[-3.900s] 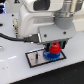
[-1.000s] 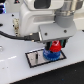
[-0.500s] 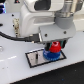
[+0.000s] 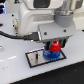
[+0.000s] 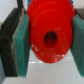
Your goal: Insert the blue gear onto the right peg, followed by the red gear
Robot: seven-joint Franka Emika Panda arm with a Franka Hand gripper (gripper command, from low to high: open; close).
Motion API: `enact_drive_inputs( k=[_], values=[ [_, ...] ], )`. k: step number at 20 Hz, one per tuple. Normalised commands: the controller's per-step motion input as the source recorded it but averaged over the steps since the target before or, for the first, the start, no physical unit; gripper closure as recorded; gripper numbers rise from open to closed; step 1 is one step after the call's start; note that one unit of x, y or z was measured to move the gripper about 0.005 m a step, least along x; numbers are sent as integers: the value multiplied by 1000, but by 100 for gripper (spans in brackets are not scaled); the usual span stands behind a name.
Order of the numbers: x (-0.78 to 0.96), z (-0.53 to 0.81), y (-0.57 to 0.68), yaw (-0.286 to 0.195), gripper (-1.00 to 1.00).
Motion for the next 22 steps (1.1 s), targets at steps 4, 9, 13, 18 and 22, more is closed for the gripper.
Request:
enact_drive_inputs(
  k=[4, 9, 13, 18, 22],
  values=[
    [130, 72, -205, 0, 100],
    [160, 17, -43, 0, 100],
    [266, -137, -18, 0, 100],
    [159, -128, 17, 0, 100],
    [-8, -117, 152, 0, 100]
  ],
)
